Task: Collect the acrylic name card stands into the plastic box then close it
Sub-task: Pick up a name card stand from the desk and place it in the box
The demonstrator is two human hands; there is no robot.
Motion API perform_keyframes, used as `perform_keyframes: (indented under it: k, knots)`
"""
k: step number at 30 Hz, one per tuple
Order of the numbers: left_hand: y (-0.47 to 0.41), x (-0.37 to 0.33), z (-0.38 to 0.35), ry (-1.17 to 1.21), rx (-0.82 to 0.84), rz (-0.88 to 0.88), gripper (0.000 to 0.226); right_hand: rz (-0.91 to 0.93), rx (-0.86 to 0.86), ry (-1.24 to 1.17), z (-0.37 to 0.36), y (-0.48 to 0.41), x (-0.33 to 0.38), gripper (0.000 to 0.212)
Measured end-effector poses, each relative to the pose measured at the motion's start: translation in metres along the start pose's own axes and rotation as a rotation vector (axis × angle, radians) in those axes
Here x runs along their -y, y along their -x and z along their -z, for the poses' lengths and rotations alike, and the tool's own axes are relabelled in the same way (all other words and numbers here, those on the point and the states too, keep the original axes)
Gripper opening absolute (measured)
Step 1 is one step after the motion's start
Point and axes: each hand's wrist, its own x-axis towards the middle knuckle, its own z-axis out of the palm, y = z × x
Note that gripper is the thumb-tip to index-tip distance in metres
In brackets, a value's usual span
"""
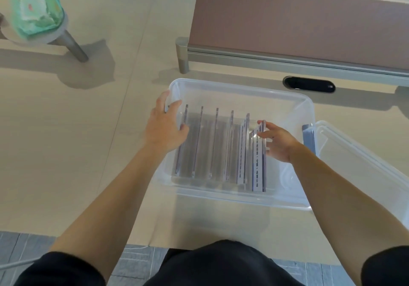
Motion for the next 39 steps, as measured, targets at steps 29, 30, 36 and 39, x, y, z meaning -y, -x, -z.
perform_keyframes:
  k: [29, 30, 36, 39]
  knots:
    - [0.004, -0.009, 0.002, -0.165, 0.016, 0.031, 0.054, 0.199, -0.167, 0.358, -0.006, 0.040, -0.044, 0.053]
    - [0.003, -0.008, 0.002, -0.167, 0.016, 0.031, 0.054, 0.202, -0.165, 0.356, -0.006, 0.041, -0.044, 0.053]
    - [0.003, -0.007, 0.002, -0.175, 0.010, 0.018, 0.053, 0.201, -0.175, 0.369, -0.009, 0.046, -0.043, 0.053]
    - [0.003, -0.007, 0.002, -0.164, 0.009, 0.020, 0.055, 0.336, -0.283, 0.733, -0.012, 0.054, -0.043, 0.058]
